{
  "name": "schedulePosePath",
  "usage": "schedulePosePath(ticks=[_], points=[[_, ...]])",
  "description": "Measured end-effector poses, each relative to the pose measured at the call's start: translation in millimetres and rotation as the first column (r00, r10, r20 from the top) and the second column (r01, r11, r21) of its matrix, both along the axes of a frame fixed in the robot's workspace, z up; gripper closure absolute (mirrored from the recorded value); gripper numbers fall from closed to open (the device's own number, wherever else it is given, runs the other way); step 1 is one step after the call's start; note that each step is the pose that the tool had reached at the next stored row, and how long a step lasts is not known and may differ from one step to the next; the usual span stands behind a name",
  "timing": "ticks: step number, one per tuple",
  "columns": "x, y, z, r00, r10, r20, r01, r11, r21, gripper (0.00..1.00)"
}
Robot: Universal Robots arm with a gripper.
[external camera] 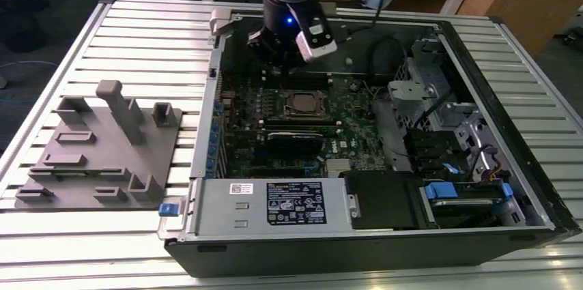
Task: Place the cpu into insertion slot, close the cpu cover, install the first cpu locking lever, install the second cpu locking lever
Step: 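Install the first cpu locking lever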
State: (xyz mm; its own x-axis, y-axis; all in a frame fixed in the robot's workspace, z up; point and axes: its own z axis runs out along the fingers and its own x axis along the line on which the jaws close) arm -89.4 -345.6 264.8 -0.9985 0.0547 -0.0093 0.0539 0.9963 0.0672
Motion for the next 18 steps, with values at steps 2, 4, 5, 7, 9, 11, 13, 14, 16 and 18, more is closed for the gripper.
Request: schedulePosePath(ticks=[2,4,5,7,9,11,13,14,16,18], points=[[-4.6,0.0,-0.1,1.0,0.0,0.003,0.0,1.0,0.0001,0.9],[-8.6,0.0,-0.1,1.0,0.0,0.0056,0.0,1.0,0.0001,0.9],[-10.2,0.0,-0.1,1.0,0.0,0.0066,0.0,1.0,0.0001,0.9],[-12.8,0.0,-0.1,1.0,0.0,0.0082,0.0,1.0,0.0001,0.9],[-16.0,0.0,-0.1,0.9999,0.0,0.0102,0.0,1.0,0.0,0.9],[-19.5,0.0,-0.3,0.9999,0.0,0.0122,0.0,1.0,0.0001,0.9],[-23.5,0.0,-0.7,0.9999,0.0,0.0136,0.0,1.0,0.0003,0.9],[-23.5,0.0,-0.7,0.9999,0.0,0.0136,0.0,1.0,0.0003,0.9],[-23.5,0.0,-0.7,0.9999,0.0,0.0136,0.0,1.0,0.0008,0.9],[-23.7,-0.1,-0.7,0.9999,0.0,0.0135,0.0,0.9999,0.0113,0.9]])
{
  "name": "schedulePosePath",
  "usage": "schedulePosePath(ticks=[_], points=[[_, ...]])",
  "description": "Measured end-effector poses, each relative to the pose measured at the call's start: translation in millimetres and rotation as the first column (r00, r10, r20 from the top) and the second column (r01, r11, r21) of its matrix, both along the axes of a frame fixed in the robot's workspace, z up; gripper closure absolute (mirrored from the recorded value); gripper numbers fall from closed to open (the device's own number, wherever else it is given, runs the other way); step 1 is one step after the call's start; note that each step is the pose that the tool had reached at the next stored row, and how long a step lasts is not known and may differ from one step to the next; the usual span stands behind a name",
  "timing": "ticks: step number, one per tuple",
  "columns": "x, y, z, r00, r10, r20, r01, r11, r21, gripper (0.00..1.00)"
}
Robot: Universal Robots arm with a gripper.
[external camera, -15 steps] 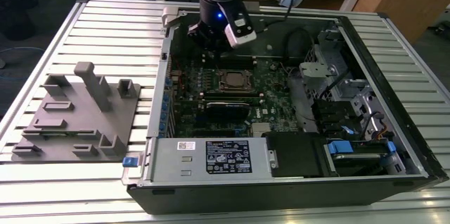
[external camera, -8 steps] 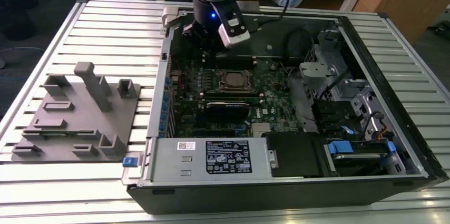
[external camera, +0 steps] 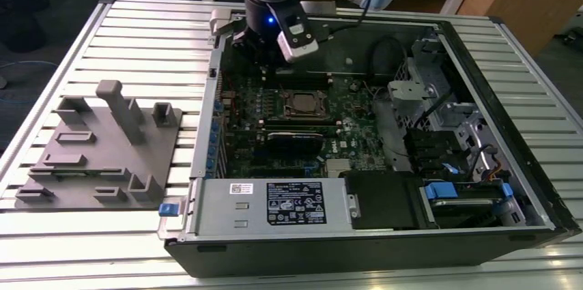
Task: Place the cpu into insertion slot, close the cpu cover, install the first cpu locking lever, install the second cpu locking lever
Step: 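Install the first cpu locking lever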
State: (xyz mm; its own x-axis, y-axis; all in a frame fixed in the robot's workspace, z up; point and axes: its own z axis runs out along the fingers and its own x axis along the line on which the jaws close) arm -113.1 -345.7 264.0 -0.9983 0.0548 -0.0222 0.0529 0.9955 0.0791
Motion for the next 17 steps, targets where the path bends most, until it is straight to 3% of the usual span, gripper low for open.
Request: schedulePosePath(ticks=[3,4,13,14,17], points=[[-0.3,-0.1,-0.1,1.0,0.0,0.0001,0.0,0.9996,0.0287,0.9],[-0.7,-0.2,-0.2,1.0,0.0,0.0002,0.0,0.9994,0.0333,0.9],[-6.6,-0.2,-5.3,1.0,0.0,0.0008,0.0,0.9993,0.0373,0.9],[-7.1,-0.3,-5.7,1.0,0.0,0.0008,0.0,0.9992,0.0401,0.9],[-7.9,-0.3,-6.1,1.0,0.0,0.0009,0.0,0.998,0.0632,0.9]])
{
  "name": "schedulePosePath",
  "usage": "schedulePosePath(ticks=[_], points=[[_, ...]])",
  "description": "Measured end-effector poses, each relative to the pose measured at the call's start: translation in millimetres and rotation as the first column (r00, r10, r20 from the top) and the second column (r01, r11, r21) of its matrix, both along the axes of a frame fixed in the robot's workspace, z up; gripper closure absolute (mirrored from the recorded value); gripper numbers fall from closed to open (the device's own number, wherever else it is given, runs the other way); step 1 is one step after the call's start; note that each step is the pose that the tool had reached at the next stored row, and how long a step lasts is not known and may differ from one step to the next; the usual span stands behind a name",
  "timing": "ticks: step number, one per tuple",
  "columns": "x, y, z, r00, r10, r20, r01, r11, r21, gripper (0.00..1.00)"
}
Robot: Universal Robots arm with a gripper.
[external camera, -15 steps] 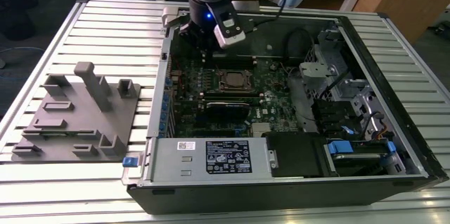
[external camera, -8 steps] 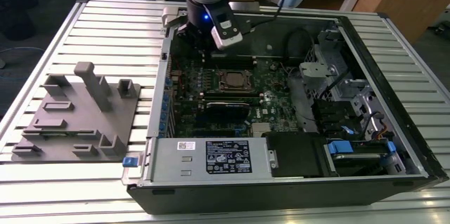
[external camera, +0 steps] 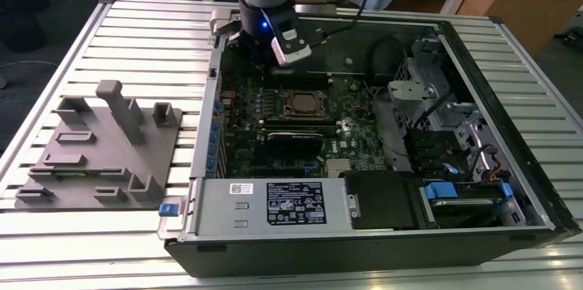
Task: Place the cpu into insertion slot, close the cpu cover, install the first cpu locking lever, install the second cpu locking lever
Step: 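Install the first cpu locking lever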
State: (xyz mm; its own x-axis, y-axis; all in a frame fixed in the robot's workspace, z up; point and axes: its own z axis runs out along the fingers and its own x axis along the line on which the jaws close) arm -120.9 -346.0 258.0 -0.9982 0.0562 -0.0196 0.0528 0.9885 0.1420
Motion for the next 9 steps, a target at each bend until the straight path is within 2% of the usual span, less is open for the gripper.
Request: schedulePosePath(ticks=[1,2,3,5,9], points=[[-0.1,0.0,0.0,1.0,0.0,0.0,0.0,0.9999,0.0139,0.9],[-0.1,0.0,-0.1,1.0,0.0,0.0001,0.0,0.9995,0.0317,0.9],[-0.2,-0.1,-0.1,1.0,0.0,0.0,0.0,0.9993,0.0374,0.9],[-0.4,0.0,-0.4,1.0,0.0,0.0,0.0,0.999,0.0442,0.9],[-1.8,-0.1,-2.4,1.0,0.0,0.0,0.0,0.9989,0.0464,0.9]])
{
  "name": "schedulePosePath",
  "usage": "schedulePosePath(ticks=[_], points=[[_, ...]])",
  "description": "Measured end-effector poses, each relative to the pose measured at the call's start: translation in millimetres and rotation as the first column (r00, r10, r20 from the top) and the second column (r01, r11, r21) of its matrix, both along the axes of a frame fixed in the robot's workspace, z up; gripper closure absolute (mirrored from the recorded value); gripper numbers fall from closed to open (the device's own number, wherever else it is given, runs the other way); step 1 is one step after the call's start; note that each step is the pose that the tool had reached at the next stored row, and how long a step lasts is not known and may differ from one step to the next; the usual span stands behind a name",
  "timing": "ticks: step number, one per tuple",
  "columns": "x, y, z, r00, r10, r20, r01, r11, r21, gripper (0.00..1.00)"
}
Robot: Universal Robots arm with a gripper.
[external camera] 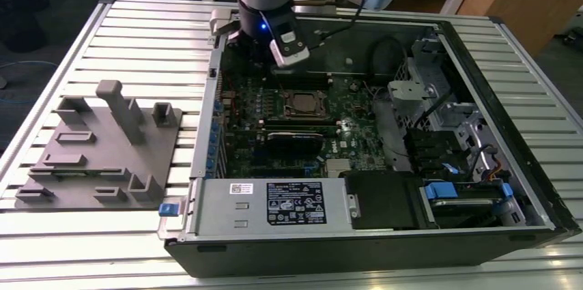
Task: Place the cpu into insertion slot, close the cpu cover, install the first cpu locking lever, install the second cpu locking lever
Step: 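Install the first cpu locking lever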
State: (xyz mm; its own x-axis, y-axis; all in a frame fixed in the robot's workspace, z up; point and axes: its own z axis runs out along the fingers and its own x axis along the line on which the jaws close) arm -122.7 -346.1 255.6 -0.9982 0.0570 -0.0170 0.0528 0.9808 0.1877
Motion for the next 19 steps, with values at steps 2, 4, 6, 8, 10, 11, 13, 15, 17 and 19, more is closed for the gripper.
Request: schedulePosePath(ticks=[2,4,6,8,10,11,13,15,17,19], points=[[-0.9,0.0,-0.4,1.0,0.0,-0.0002,0.0,1.0,0.0029,0.9],[-2.2,0.0,-0.5,1.0,0.0,0.0001,0.0,0.9998,0.0197,0.9],[-3.2,0.0,-0.5,1.0,0.0,-0.0001,0.0,0.9993,0.0372,0.9],[-3.9,0.0,-0.6,1.0,0.0,0.0,0.0,0.9984,0.0569,0.9],[-4.3,-0.2,-0.8,1.0,0.0,0.0001,0.0,0.997,0.0773,0.9],[-4.4,-0.3,-1.2,1.0,0.0,0.0001,0.0,0.9966,0.0824,0.9],[-4.4,-0.3,-2.5,1.0,0.0,0.0002,0.0,0.9963,0.0857,0.9],[-4.4,-0.4,-3.8,1.0,0.0,0.0001,0.0,0.9963,0.0857,0.9],[-4.4,-0.4,-4.4,1.0,0.0,-0.0001,0.0,0.9963,0.0856,0.9],[-3.9,-0.4,-4.8,1.0,0.0,0.0,0.0,0.9963,0.0857,0.9]])
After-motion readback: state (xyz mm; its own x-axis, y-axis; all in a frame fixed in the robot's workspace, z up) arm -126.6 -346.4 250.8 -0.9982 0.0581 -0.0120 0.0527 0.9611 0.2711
